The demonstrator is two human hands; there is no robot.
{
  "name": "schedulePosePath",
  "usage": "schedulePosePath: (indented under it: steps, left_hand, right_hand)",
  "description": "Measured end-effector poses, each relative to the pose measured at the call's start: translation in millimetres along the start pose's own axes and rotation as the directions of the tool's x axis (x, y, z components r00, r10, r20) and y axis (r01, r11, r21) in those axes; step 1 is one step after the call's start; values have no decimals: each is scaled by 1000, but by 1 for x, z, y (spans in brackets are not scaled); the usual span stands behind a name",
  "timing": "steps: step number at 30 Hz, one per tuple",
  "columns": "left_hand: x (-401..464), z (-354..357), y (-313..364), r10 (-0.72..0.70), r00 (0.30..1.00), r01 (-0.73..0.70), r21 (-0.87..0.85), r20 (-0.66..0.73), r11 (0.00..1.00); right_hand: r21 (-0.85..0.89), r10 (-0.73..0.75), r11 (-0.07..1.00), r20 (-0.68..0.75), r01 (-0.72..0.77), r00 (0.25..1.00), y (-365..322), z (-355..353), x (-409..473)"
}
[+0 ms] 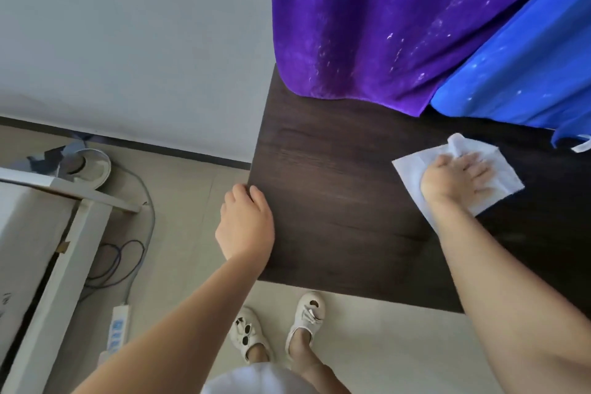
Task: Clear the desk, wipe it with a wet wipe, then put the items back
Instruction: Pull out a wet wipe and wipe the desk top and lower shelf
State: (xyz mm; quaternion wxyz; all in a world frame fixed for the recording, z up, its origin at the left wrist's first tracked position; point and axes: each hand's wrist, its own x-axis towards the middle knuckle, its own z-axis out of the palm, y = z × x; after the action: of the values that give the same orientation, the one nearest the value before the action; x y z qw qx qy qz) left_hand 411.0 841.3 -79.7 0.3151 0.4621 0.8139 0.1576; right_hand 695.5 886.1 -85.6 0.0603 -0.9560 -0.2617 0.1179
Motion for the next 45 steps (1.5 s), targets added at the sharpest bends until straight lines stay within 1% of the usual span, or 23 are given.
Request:
schedulePosePath:
  steps: [2,4,7,10,11,12,15,17,19,23,24,25,26,28,30,31,32,33,35,37,40,43,45]
  left_hand:
    - [0,2,2,9,1000,-8,34,-28,999]
    - [0,3,3,10,999,-8,54,-45,999]
    - [1,5,3,-3,998,8,64,-65,998]
    - [1,6,4,-14,997,20,78,-75,997]
    - [1,6,4,-16,997,22,78,-80,997]
    - [1,6,5,-14,996,21,78,-85,997]
    - [0,7,4,-5,994,11,62,-106,998]
    - [0,6,4,-5,993,10,44,-117,999]
    - [-2,5,5,-17,993,18,6,-119,1000]
    - [-7,2,2,1,991,-13,-92,-132,996]
    - [-7,2,1,17,991,-28,-78,-129,997]
    - [-5,2,0,25,991,-32,-58,-132,998]
    - [-4,3,-1,45,991,-49,-34,-122,998]
    - [-5,2,-2,82,993,-83,-8,-86,997]
    - [-5,2,-2,98,993,-99,-12,-68,995]
    - [-7,1,-2,106,992,-107,-16,-64,994]
    - [-8,0,-3,113,992,-114,-18,-58,993]
    - [-9,-1,-5,123,991,-124,-18,-51,992]
    - [-10,-2,-7,142,989,-143,-22,-40,989]
    - [-11,-2,-9,161,986,-163,-46,-40,986]
    - [-14,-3,-14,201,977,-207,-96,-66,974]
    - [-18,-3,-19,273,958,-280,-87,-88,956]
    - [-21,-3,-21,311,947,-316,-58,-79,947]
  right_hand:
    - [-13,-237,971,16,237,971,-60,23,-23]
    - [-39,-524,849,70,527,849,-115,48,-66]
    - [-61,-819,544,176,837,546,-164,66,-119]
    - [-42,-934,182,303,982,186,-174,61,-101]
    - [-34,-940,129,313,991,133,-173,57,-84]
    - [-43,-942,141,303,989,147,-170,53,-68]
    - [-122,-907,351,204,929,369,-154,49,-47]
    - [-108,-887,398,209,911,412,-135,54,-74]
    - [-62,-923,310,222,949,316,-100,62,-118]
    - [-38,-953,-36,301,999,-23,-7,52,-156]
    - [-45,-952,-63,302,997,-46,14,46,-139]
    - [-65,-956,-31,293,997,-10,32,39,-112]
    - [-110,-956,81,272,991,109,55,30,-85]
    - [-170,-866,463,122,870,484,106,7,-36]
    - [-123,-517,851,-22,511,856,144,-13,-10]
    - [-88,-287,956,-57,281,956,152,-19,-11]
    - [-52,-103,994,-63,100,993,149,-20,-20]
    - [-25,-20,1000,-63,19,998,137,-17,-35]
    - [-17,-114,993,-42,113,993,102,4,-74]
    - [-52,-424,904,0,424,905,59,32,-130]
    - [-150,-815,571,16,807,579,14,65,-210]
    - [-141,-935,259,211,956,284,16,59,-217]
    - [-141,-955,132,248,981,164,44,46,-186]
